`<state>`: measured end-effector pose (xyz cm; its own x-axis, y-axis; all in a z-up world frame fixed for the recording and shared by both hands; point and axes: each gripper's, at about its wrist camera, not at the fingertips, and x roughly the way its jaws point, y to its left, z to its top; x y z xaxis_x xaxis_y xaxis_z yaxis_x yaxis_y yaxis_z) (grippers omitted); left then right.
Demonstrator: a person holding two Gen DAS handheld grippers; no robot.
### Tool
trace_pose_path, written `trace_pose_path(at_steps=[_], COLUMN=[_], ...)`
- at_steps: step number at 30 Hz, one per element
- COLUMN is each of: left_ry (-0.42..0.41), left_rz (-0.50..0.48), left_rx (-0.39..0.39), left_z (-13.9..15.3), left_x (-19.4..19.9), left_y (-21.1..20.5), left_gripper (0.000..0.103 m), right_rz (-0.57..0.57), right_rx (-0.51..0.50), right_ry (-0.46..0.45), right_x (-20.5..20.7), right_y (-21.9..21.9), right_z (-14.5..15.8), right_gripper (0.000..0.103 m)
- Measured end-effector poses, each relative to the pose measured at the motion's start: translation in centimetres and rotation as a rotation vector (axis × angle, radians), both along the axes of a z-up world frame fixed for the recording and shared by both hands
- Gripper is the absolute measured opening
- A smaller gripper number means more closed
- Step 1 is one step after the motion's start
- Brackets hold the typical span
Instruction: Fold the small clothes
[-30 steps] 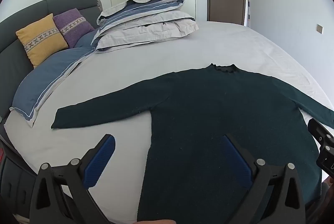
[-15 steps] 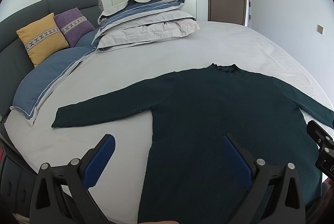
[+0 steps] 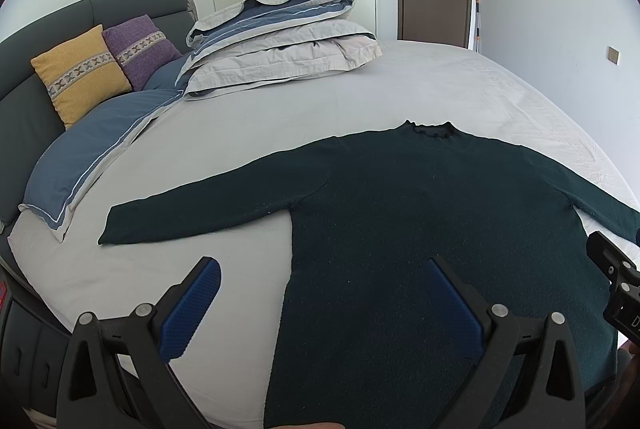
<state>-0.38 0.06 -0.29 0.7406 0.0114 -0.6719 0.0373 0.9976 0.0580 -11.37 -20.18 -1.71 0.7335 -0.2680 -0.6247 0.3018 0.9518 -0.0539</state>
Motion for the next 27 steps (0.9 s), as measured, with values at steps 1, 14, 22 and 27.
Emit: trace_pose_path(at_steps=[1,14,22,27], left_ry=[0.0,0.001,0.001,0.002], left_rz=[0.0,-0.001,-0.001,0.0], left_rx=[0.0,0.002,0.002,0.001], left_z=[0.0,-0.1,-0.11,-0.23], left_x=[-0.01,-0.03,-0.03,-0.08], left_y=[0.0,0.01,-0.01,-0.06], left_gripper=[0.103,0.103,0.103,0.103], right_rz=[-0.001,0.001,0.004,0.006], right_rx=[0.0,0.003,0.007,0.004], right_ry=[-0.001,0.009,0.018,0.02], right_x=[0.0,0.15,0.34,0.43], right_y=[0.0,0.04,-0.13,-0.09], right_z=[-0.01,-0.13,-0.17,-0.19], right_gripper=[0.103,0.103,0.103,0.103])
